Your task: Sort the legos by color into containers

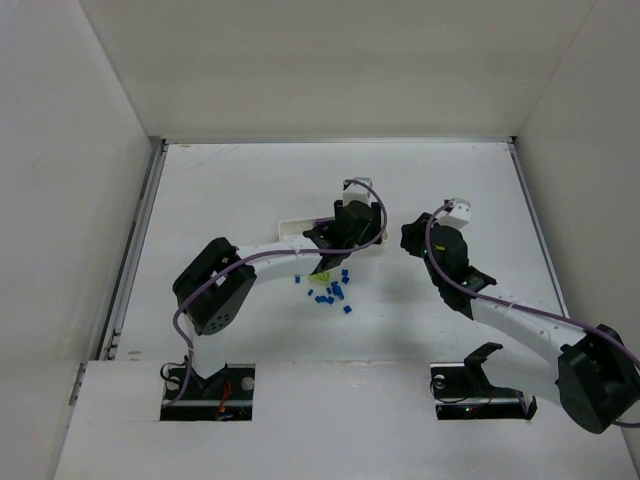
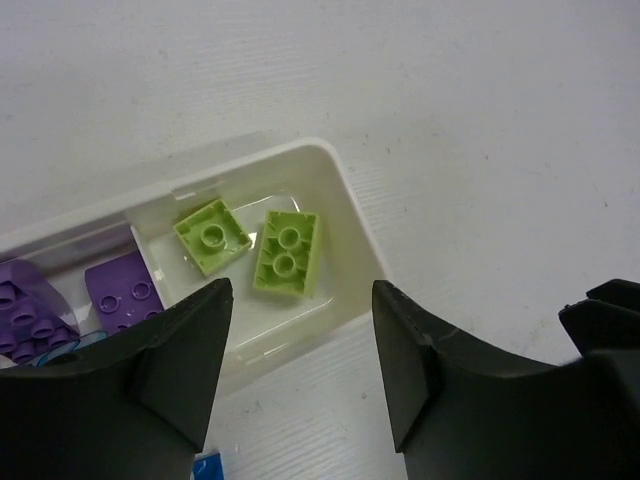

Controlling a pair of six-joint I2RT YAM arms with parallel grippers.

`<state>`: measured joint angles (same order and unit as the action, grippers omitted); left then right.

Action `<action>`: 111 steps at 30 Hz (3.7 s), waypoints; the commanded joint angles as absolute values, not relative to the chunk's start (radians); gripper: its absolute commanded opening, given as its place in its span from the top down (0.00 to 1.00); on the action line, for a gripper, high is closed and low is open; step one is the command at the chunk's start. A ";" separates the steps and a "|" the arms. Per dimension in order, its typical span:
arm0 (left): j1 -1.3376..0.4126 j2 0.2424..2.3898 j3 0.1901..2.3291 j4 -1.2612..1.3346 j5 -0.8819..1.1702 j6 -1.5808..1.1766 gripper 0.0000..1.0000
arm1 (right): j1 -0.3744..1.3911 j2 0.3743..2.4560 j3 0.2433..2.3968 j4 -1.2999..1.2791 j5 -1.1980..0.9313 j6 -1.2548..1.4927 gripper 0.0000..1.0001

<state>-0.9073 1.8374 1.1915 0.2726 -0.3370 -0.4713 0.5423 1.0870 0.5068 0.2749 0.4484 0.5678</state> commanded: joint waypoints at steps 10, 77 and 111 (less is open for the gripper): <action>-0.892 1.289 0.702 0.278 -0.512 -0.469 0.61 | 0.539 1.103 0.509 0.348 0.456 0.574 0.59; -0.714 1.562 0.574 0.474 -0.670 -0.400 0.65 | 0.643 1.255 0.581 0.362 0.456 0.508 0.56; -0.918 1.848 1.224 0.393 -0.388 -0.442 0.69 | 0.539 1.117 0.483 0.385 0.480 0.595 0.57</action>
<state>-0.9230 1.8515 1.1538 0.3565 -0.3954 -0.4507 0.5415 1.1324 0.4870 0.3248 0.4751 0.5812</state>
